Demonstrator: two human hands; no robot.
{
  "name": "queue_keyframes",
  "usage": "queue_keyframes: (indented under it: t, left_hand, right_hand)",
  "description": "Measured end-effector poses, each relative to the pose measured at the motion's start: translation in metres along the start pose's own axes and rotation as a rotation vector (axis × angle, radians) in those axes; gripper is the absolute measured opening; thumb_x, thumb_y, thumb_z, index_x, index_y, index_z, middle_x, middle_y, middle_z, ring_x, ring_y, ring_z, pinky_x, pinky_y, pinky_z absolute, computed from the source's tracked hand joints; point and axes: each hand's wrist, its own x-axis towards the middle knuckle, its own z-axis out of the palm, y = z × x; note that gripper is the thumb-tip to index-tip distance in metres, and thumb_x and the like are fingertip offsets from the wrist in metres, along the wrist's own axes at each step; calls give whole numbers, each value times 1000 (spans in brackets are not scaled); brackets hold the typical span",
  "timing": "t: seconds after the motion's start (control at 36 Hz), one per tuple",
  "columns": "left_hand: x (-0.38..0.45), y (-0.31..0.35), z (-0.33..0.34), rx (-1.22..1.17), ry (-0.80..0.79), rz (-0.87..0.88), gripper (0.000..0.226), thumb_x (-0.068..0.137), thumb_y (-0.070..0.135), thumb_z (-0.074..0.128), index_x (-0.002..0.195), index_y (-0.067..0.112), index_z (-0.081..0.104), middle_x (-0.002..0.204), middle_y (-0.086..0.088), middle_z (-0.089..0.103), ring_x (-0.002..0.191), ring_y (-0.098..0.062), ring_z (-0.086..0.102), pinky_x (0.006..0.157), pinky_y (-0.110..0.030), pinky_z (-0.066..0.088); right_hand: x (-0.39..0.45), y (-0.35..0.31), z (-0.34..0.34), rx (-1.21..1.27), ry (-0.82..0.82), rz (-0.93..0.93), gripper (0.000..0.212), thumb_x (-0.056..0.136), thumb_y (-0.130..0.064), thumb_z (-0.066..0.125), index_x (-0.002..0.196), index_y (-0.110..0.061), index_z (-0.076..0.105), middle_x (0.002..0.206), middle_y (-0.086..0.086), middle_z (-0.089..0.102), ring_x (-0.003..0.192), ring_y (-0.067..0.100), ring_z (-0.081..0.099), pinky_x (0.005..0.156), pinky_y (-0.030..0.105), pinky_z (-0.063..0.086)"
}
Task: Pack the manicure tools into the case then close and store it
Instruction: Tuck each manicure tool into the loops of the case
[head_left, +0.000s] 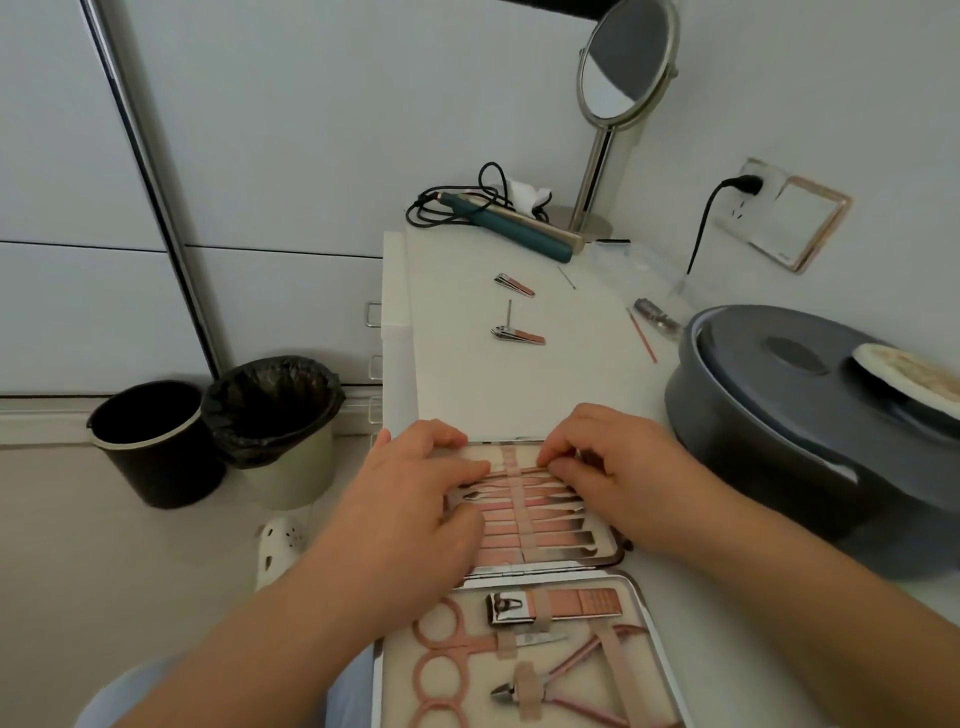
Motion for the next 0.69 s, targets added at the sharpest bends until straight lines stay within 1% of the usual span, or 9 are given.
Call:
queue_keyframes:
  t: [0.06,0.14,0.22,0.39,0.5,0.53,0.58,0.64,0.69]
  left_hand:
    - [0,1,0,9,6,-10,39,80,22,49,117,31,58,127,15,38,110,7,27,112,-36,17]
    - [-1,0,1,11,21,1,39,81,23,49,118,31,57,128,15,39,102,12,24,113,-35,15]
    - [-1,-3,2,-3,35,16,38,81,25,50,118,31,57,127,17,38,94,18,17,114,-33,12]
    - [0,-7,4,-9,59,63,40,81,27,49,119,31,56,120,22,36,96,20,17,110,-20,-6]
    - [1,-6,2,-31,64,49,39,80,27,51,119,32,57,117,24,37,102,13,27,114,-29,12]
    - [1,-5,1,-63,71,38,38,80,27,51,118,33,57,115,26,37,101,10,33,112,-28,20]
    - [3,-7,-3,-150,105,18,34,81,26,53,113,35,59,111,31,41,97,10,44,97,-8,30]
    - [6,-11,-7,-195,138,14,28,81,23,55,105,36,62,106,35,44,98,20,41,81,7,25]
    - [11,-18,-10,-207,148,20,24,81,19,57,96,36,66,101,37,47,99,23,40,77,8,25]
  right_hand:
    - [0,1,1,64,11,25,13,88,-22,56,87,-33,65,87,-15,56,79,-4,50,73,11,39]
    - [-1,2,3,112,31,42,14,87,-22,58,86,-33,66,86,-16,57,83,-7,49,70,6,38]
    - [-1,2,4,117,37,52,13,87,-23,59,86,-34,66,86,-18,57,83,-7,49,70,7,39]
    - [-1,1,3,102,11,76,16,87,-27,57,82,-41,61,87,-18,57,86,-7,49,69,7,41]
    - [1,2,4,92,27,69,18,87,-28,58,79,-44,59,87,-19,57,86,-10,48,67,5,40]
    - [2,2,4,89,40,69,18,87,-28,58,78,-44,58,86,-20,57,85,-10,48,66,4,39]
    - [6,1,4,100,78,72,20,87,-28,57,76,-45,57,85,-20,57,80,-9,49,63,5,40]
    - [11,-1,4,126,116,79,22,87,-27,56,75,-46,55,84,-20,56,76,-8,49,61,6,40]
    - [20,-4,5,133,145,89,22,87,-28,55,75,-46,54,83,-21,56,77,-7,49,60,7,38]
